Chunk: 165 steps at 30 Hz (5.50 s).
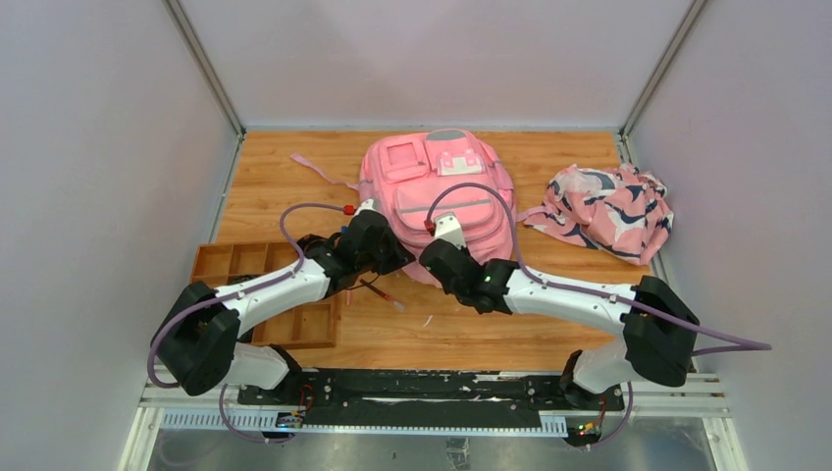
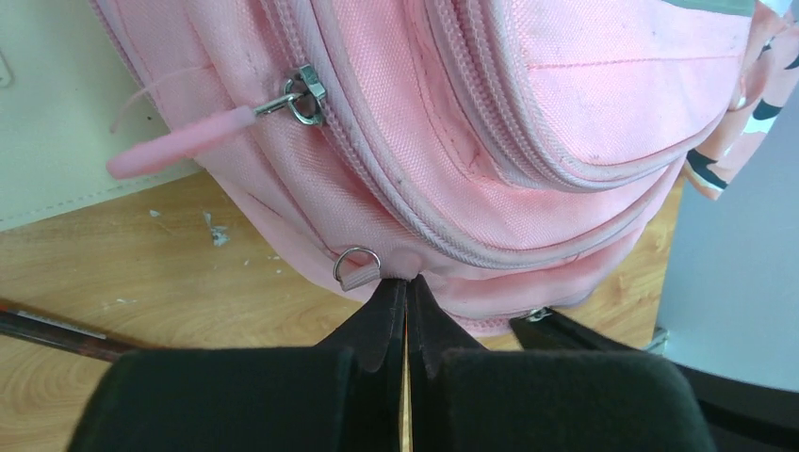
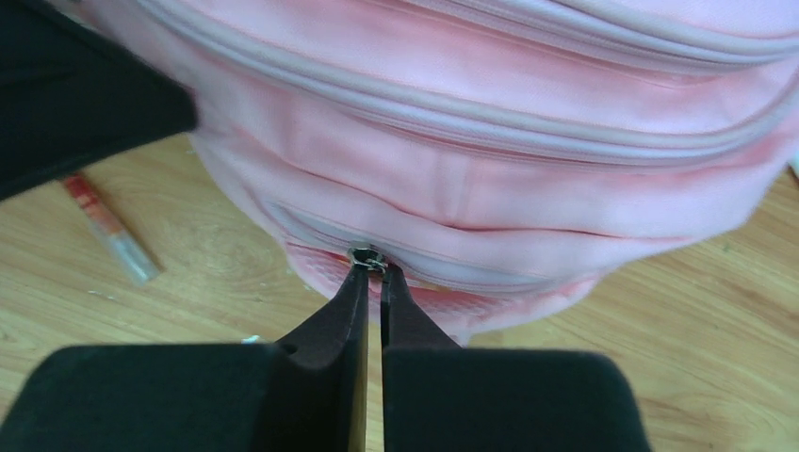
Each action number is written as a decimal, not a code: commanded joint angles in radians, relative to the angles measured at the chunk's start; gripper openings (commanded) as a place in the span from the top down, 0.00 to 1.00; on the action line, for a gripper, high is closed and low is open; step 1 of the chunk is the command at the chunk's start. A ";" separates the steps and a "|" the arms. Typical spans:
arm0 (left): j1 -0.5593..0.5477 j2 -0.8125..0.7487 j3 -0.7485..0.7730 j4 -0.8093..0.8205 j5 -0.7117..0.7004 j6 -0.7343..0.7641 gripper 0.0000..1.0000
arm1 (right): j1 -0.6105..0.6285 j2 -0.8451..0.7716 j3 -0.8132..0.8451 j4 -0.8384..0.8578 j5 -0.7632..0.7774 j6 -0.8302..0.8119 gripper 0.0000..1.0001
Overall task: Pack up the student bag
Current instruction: Zip the student bag at the center of the board.
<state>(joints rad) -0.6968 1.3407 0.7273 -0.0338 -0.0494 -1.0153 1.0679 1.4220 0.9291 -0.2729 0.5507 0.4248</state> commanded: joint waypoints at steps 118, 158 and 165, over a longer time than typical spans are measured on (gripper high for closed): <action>-0.319 0.133 0.204 -0.083 -0.303 1.151 1.00 | -0.672 -0.291 -0.232 -0.111 -0.658 -0.144 1.00; -0.305 -0.369 -0.155 0.108 -0.017 1.373 1.00 | -0.943 0.170 0.061 0.036 -0.687 -0.247 1.00; -0.306 -0.262 -0.115 0.150 0.075 1.321 1.00 | -0.942 0.114 0.047 0.041 -0.656 -0.224 0.98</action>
<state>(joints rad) -1.0092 1.0370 0.5610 0.0063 -0.0391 0.3367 0.1570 1.5692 0.9604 -0.2417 -0.1688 0.2092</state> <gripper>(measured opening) 0.030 0.019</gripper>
